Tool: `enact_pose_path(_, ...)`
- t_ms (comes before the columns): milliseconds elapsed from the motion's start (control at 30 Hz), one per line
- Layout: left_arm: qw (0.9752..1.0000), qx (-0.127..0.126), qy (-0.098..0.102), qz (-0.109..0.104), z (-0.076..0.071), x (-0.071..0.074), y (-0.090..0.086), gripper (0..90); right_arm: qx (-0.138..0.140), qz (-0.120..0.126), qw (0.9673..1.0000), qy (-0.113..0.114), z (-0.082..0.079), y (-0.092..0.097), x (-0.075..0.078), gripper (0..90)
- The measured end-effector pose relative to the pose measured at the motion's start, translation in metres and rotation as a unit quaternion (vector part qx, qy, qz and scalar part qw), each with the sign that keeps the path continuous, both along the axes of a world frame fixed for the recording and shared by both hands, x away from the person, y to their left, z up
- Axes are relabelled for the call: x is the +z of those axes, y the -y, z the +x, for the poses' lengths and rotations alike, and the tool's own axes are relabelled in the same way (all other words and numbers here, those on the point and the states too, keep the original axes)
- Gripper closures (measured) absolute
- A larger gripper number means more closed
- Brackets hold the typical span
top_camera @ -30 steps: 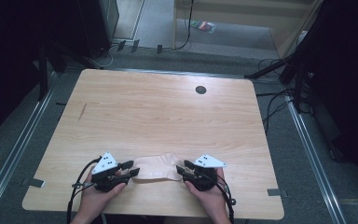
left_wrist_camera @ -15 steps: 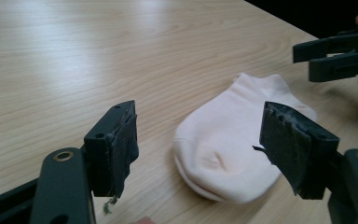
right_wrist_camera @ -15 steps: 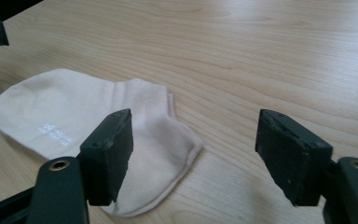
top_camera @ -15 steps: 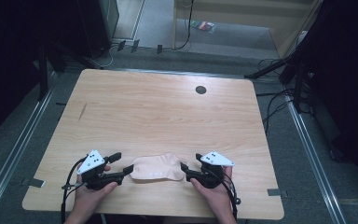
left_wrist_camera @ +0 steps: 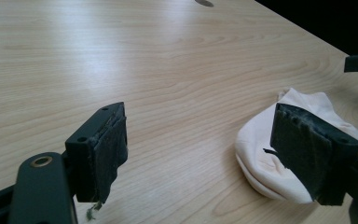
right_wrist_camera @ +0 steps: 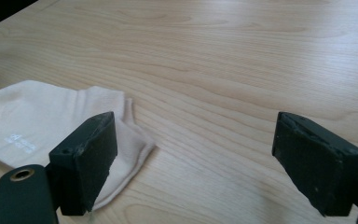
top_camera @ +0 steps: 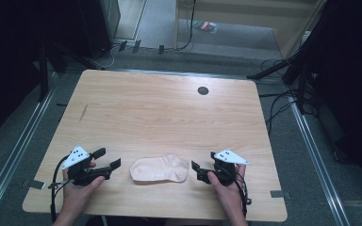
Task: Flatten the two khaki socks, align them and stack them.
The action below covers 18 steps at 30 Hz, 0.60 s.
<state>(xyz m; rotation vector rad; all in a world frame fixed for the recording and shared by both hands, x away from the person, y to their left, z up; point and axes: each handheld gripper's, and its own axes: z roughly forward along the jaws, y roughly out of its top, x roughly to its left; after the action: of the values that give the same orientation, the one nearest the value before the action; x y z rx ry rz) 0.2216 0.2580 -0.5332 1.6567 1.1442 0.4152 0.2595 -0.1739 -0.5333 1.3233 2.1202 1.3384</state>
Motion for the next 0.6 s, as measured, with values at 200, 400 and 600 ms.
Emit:
enact_pose_path(200,0.9997,0.023,-0.003,-0.004,0.003,-0.001,-0.016,18.9,-0.02,0.0,0.9998,-0.001,0.005,0.015,-0.001,14.0)
enact_pose_path(400,0.9988,0.048,-0.005,-0.008,0.005,-0.002,-0.034,18.8,-0.043,0.002,0.999,0.006,0.008,0.031,-0.001,13.9)
enact_pose_path(600,0.9976,0.068,-0.009,0.0,0.005,-0.005,-0.049,18.4,-0.061,-0.002,0.9981,0.007,0.009,0.045,-0.003,13.7)
